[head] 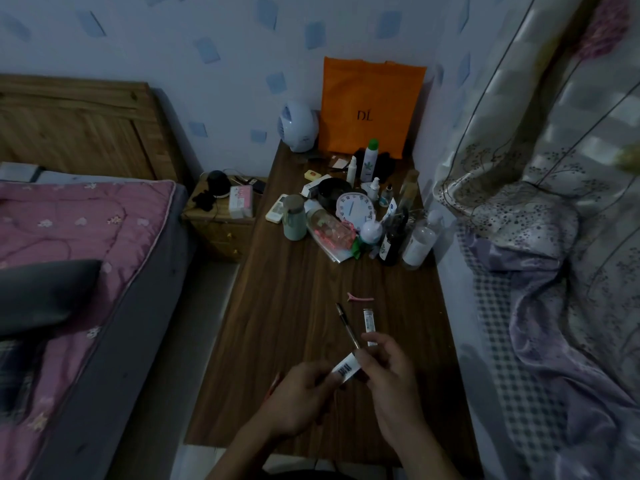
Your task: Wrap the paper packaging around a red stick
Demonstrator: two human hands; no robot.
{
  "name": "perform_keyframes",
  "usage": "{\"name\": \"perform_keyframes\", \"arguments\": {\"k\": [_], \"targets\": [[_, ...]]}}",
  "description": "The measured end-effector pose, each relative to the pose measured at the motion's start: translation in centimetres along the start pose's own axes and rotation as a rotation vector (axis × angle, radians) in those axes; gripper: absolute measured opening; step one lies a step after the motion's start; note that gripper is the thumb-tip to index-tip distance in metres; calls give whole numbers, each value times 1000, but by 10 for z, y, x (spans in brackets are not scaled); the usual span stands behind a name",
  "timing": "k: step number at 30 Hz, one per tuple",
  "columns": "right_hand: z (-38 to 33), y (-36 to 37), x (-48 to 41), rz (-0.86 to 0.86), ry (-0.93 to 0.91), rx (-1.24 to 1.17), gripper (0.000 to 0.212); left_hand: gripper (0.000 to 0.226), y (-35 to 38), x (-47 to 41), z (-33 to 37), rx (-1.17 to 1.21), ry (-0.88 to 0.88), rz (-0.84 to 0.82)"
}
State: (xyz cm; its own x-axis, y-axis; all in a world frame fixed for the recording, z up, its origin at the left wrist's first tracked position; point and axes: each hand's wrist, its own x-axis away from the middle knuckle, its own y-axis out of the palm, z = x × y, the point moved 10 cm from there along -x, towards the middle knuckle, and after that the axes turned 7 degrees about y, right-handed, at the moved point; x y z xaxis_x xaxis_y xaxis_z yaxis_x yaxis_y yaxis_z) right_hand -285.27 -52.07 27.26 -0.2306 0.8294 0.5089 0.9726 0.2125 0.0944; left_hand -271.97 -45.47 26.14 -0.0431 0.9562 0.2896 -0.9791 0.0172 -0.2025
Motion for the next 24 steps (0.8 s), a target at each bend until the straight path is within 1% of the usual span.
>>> {"name": "perform_keyframes", "arguments": {"k": [2, 3, 6, 8, 9, 11, 14, 15, 17, 19, 21, 24], "targets": [[3, 4, 1, -46, 28, -16, 14, 28, -1, -1, -1, -21, 15, 2], [4, 6, 1, -67, 41, -23, 12, 29, -2, -1, 0, -25, 24, 11], [4, 10, 1, -114, 71, -39, 28, 35, -6, -1, 3, -47, 51, 37], [2, 12, 0, -152, 59, -28, 36, 38, -7, -1, 4, -58, 56, 43], [0, 13, 1, -176, 42, -29, 37, 37, -8, -1, 4, -52, 58, 51], [-4, 14, 3, -205, 15, -49, 33, 35, -9, -1, 4, -45, 66, 67], [-8, 13, 6, -158, -32, 28, 12, 32, -8, -2, 3, -45, 69, 71], [-11, 11, 6, -114, -83, 109, 14, 33, -8, -2, 2, -45, 66, 68], [-20, 9, 7, -33, -214, 304, 25, 34, -7, -2, -1, -34, 50, 72], [-27, 10, 10, -3, -288, 391, 28, 35, -5, -2, -4, -3, 23, 71], [-26, 8, 8, 5, -284, 371, 28, 35, -1, -1, -4, 51, 17, 58], [-19, 4, 2, 11, -223, 278, 25, 36, 2, -2, 0, 80, 22, 49]]}}
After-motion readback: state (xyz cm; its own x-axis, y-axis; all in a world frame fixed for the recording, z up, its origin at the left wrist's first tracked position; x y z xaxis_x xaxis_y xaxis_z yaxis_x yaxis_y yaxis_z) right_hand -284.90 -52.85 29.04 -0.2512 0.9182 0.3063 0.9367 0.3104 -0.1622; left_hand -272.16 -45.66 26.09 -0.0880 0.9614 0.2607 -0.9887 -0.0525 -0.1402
